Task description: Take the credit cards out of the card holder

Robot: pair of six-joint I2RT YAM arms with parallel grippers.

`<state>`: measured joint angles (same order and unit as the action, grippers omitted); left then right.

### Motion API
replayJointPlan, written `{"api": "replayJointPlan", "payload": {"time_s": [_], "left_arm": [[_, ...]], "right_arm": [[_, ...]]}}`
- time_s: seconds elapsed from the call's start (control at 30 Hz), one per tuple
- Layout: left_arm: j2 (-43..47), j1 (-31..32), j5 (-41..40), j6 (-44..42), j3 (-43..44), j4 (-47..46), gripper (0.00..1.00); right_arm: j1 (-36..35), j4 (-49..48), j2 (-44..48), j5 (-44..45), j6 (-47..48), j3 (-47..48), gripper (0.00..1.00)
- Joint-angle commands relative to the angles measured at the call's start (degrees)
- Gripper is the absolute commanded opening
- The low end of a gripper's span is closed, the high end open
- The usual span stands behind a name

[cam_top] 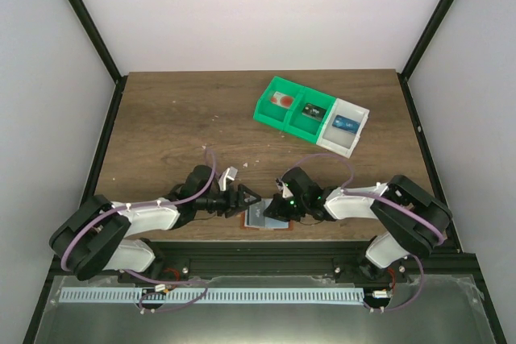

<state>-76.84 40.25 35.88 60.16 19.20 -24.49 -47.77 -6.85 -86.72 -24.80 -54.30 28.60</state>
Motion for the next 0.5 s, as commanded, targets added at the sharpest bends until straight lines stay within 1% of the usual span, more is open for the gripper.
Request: {"api": "replayJointPlan", "payload": {"time_s": [0.0,0.3,0.47], "left_arm": [[0.5,0.3,2.0,2.0,0.5,-3.8,0.81],[0.2,0.7,2.1,2.4,1.2,-4.6,0.81],[-0.1,1.2,2.2,3.5,0.7,-6.1,0.81]], "right_arm": [[-0.4,1.4,0.3,1.8,-0.4,-1.0,0.06],[-0.4,1.3,2.5,3.0,-0.6,-1.4,0.13],[-0.4,1.1,3.8,3.5,-0.7,-1.9,0.14]]}}
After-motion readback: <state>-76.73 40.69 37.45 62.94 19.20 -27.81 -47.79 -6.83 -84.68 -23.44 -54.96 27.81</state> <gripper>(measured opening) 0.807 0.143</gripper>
